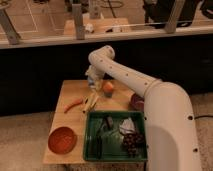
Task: Place sponge in table surface
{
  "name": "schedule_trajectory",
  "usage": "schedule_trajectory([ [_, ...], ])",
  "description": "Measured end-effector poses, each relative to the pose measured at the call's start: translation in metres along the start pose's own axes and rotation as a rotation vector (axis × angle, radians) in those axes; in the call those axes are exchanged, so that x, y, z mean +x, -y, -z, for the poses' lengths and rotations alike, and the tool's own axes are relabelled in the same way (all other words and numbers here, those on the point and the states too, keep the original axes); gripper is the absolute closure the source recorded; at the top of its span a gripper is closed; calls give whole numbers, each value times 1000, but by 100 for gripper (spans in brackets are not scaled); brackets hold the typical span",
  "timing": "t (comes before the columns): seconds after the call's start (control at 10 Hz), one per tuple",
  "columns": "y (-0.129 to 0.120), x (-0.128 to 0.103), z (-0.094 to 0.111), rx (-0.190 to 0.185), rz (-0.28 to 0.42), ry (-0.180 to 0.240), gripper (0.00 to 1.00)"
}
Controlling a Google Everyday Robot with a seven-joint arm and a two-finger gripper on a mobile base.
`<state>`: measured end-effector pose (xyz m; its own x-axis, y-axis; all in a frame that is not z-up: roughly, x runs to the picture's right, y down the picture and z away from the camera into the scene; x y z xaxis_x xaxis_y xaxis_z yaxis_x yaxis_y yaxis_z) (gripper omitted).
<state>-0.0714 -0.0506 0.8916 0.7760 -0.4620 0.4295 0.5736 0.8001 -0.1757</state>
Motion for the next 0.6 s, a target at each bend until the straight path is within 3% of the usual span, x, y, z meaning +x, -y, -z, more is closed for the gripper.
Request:
schedule_trajectory([
  [0.6, -4, -1, -14, -4, -6, -3, 97],
])
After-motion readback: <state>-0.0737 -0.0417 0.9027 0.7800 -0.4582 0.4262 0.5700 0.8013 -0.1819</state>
